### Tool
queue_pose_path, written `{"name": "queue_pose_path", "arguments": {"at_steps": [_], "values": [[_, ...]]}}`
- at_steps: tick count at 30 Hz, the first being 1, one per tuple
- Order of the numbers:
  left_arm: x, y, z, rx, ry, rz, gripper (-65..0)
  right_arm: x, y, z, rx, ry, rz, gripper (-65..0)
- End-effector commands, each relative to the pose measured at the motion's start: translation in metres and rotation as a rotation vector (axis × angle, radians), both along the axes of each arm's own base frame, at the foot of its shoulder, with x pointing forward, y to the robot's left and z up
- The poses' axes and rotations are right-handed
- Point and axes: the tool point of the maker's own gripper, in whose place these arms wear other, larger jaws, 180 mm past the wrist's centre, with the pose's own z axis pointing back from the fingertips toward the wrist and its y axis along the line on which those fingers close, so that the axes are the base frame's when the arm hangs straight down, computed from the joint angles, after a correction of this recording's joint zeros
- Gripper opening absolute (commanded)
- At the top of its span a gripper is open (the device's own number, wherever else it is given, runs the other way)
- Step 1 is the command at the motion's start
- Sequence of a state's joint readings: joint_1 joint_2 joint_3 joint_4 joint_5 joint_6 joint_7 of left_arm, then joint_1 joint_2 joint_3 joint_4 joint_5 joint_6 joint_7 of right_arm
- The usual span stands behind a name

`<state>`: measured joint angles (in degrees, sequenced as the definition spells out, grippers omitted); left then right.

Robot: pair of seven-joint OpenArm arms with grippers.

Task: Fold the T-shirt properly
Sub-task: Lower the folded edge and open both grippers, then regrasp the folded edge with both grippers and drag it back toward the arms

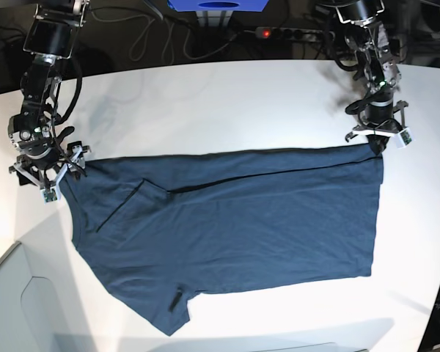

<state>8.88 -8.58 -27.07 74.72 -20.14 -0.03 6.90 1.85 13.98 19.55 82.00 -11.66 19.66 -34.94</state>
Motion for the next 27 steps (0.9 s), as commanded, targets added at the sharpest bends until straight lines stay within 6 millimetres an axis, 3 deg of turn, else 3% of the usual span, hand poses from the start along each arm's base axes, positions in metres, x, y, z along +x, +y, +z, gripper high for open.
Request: {"name": "queue_pose_path", "arguments": {"at_steps": [1, 5, 15, 20, 27], "values": [[0.000, 0.003, 0.001, 0.009, 0.013, -0.002, -65.0, 0.010, -0.003, 0.010, -0.002, -0.033, 0.018, -16.5], [0.000, 0.005, 0.002, 0.013, 0.013, -0.001, -65.0, 0.005, -0.006, -0.005, 0.014, 0.010, 0.006, -24.3], [0.000, 0.006, 0.003, 0.015, 0.013, -0.003, -65.0, 0.009, -0.012, -0.019, 0.031, 0.053, -0.012, -64.8], [0.001, 0.005, 0.009, 0.024, 0.001, -0.009, -65.0, 0.008, -0.012, -0.015, 0.022, 0.050, -0.010, -64.9], [0.010, -0.001, 0.051, 0.080, -0.087, -0.046, -65.0, 0.011, -0.010, 0.035, -0.072, -0.053, 0.035, -64.9]]}}
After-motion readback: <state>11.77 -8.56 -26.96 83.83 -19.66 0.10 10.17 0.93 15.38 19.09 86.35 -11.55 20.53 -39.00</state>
